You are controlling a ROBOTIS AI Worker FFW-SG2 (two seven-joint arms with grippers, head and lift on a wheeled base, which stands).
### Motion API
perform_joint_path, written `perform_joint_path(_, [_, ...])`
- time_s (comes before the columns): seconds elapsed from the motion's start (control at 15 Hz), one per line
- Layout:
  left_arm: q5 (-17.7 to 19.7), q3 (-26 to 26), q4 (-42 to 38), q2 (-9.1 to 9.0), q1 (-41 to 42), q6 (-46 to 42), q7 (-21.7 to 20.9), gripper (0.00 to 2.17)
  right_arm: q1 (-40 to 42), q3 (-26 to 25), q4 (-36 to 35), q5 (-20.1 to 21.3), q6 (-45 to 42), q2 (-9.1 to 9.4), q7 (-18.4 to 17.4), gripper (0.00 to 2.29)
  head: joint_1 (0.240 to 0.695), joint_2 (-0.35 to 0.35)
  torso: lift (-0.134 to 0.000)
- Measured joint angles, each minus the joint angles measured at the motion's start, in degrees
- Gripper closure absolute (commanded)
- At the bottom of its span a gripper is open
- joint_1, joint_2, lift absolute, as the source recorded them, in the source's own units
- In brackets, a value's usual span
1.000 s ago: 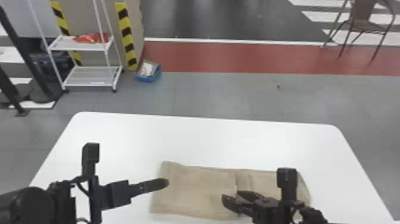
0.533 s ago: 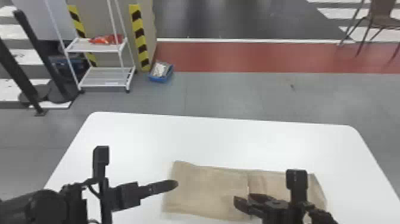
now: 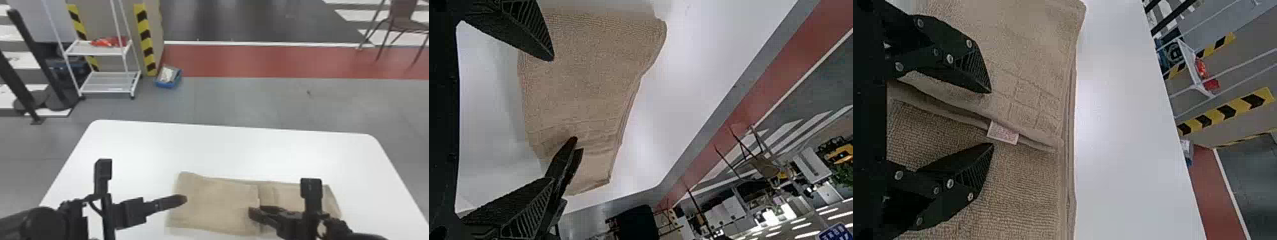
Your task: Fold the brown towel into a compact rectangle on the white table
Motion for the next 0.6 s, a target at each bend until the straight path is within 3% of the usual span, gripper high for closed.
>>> perform_joint_path(0.6, [0.6,0.1,-0.1,0.0,-0.1,0.1,-0.1,0.02,0.4,0.1,-2.1,-2.3,2.0,0.0,0.3,0.82,0.695,-0.001,0.0])
